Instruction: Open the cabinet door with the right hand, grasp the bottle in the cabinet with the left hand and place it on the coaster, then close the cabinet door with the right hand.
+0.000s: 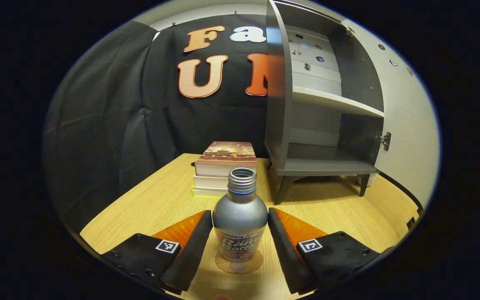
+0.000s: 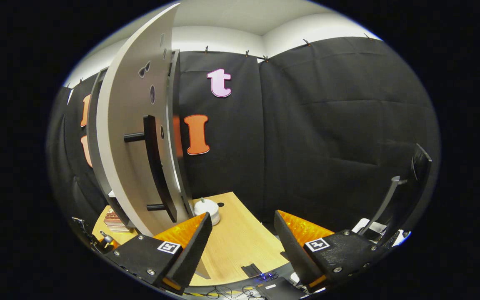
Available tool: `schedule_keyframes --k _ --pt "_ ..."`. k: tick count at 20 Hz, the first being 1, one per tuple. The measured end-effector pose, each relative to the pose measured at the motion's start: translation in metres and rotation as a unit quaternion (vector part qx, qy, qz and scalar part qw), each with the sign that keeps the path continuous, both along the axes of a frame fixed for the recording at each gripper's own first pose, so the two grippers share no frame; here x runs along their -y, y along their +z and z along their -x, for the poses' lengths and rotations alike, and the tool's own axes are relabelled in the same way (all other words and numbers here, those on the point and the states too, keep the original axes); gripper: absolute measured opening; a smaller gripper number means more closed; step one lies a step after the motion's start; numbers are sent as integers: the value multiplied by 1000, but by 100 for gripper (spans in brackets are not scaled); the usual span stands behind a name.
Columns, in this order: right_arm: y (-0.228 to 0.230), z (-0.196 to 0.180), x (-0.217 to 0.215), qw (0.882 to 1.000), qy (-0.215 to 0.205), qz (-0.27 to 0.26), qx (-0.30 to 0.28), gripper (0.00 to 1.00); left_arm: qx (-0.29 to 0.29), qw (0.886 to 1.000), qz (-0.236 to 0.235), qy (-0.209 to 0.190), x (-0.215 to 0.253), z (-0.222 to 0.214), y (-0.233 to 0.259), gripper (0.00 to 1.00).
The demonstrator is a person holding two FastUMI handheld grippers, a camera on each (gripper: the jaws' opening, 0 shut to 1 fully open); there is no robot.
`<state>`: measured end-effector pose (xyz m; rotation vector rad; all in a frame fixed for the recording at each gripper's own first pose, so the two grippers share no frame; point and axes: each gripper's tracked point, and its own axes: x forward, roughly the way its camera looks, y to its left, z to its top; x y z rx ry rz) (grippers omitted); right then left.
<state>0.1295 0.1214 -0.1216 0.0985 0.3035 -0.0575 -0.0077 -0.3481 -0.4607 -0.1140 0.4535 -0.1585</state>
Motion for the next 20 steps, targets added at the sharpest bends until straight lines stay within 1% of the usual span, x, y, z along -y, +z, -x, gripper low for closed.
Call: schedule_keyframes --k 2,3,4,5,6,8,9,10,11,12,15,16,20 --pt "-2 1 -2 1000 4 -3 -3 93 -5 1000 1 3 -2 8 7 96" --pt "-2 1 -3 1000 6 -4 -4 93 -4 1000 1 4 -3 10 12 93" --pt "-3 1 -3 1000 8 -4 -6 93 -3 1000 -1 5 -4 13 17 93" --pt "-4 1 -3 1000 12 -4 -7 98 -2 1000 -2 5 -5 17 24 96" --pt "-5 1 -4 1000 16 -4 -8 93 -1 1000 -3 5 -7 19 31 96" --pt "-8 -1 -5 1000 24 -6 -9 93 6 1000 -2 4 -10 27 54 96" --pt "-9 -1 -6 1000 28 -8 -10 93 10 1000 -3 3 -12 30 67 93" --pt "-10 -2 -8 999 34 -12 -12 93 18 1000 -4 2 -14 32 84 93" --pt "-11 -3 -11 999 40 -17 -13 98 24 1000 -8 2 -18 35 100 96" --pt "-13 -4 -13 999 46 -22 -14 93 33 999 -11 2 -22 38 117 99" --pt "-15 -4 -18 997 63 -29 -16 93 59 998 -23 6 -37 44 170 98" --pt "-17 -5 -19 997 69 -30 -17 93 59 998 -29 10 -43 45 185 98" --pt "-18 -8 -25 995 92 -27 -14 93 59 998 -9 18 -57 46 248 98"
